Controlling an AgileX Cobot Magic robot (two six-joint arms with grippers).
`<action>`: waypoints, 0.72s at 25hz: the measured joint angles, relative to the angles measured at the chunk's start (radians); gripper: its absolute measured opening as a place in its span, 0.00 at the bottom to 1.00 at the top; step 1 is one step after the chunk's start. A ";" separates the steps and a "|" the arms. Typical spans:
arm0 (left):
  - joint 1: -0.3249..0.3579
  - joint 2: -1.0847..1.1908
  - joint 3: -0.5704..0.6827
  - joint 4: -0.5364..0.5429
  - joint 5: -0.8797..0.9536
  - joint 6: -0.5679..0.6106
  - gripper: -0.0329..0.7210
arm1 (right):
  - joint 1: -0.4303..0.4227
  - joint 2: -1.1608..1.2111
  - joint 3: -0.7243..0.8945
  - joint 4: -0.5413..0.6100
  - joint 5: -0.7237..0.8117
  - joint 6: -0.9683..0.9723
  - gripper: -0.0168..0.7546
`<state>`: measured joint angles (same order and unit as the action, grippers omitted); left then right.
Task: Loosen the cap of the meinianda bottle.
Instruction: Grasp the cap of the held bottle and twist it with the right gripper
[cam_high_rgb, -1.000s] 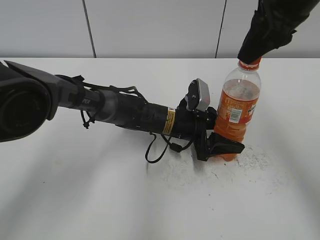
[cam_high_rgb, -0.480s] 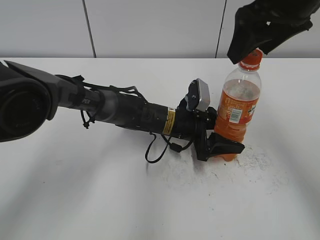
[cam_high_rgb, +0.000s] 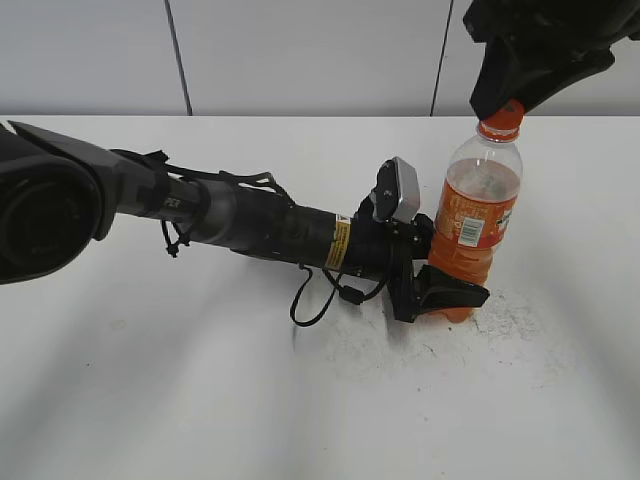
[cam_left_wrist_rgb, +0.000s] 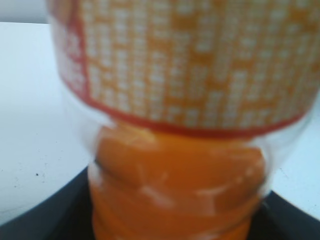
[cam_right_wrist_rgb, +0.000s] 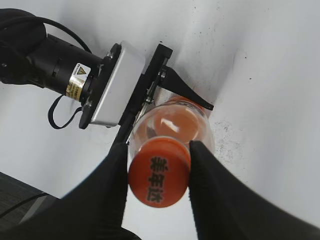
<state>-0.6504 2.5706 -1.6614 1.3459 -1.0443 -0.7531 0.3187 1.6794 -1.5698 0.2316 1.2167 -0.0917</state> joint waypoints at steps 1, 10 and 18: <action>0.000 0.000 0.000 0.000 0.000 0.000 0.73 | 0.000 0.000 0.000 0.000 0.000 -0.008 0.40; 0.000 0.000 0.000 -0.004 0.002 -0.004 0.73 | 0.001 0.000 0.000 -0.043 0.000 -0.478 0.39; 0.000 0.000 0.000 -0.005 0.003 -0.007 0.73 | 0.001 0.000 0.000 -0.048 0.000 -0.723 0.39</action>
<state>-0.6504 2.5706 -1.6614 1.3405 -1.0413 -0.7604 0.3199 1.6794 -1.5698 0.1838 1.2167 -0.8149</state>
